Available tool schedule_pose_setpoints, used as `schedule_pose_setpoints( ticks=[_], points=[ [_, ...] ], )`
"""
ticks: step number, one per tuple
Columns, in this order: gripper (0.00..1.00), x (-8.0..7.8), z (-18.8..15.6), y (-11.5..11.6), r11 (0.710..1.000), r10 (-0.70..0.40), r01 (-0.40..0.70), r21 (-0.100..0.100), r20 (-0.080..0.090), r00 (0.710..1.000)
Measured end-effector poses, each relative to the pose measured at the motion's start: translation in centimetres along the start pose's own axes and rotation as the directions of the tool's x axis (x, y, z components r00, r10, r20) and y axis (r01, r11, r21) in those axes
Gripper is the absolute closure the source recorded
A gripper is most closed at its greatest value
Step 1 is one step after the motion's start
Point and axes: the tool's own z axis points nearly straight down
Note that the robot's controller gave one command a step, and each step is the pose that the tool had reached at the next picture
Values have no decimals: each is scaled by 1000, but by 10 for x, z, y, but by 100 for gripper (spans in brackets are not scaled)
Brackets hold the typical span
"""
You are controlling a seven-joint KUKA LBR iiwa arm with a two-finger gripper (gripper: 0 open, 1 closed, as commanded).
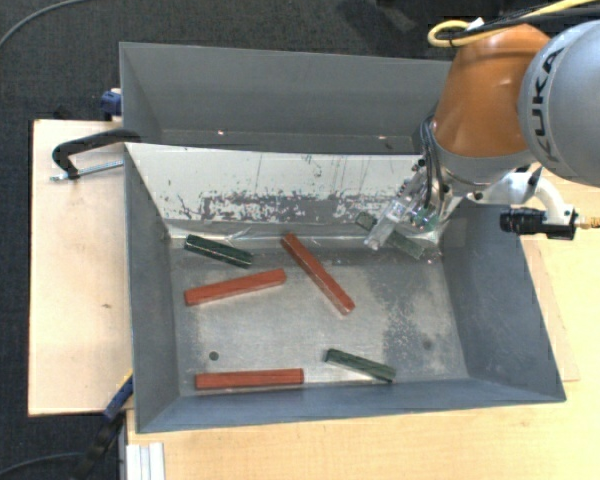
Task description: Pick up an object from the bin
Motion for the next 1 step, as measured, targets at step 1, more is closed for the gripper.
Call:
schedule_pose_setpoints(
  ticks=[1],
  points=[
    [100, -1, -3, 1, 1000, -2, 2, 4, -5, 1000]
  ],
)
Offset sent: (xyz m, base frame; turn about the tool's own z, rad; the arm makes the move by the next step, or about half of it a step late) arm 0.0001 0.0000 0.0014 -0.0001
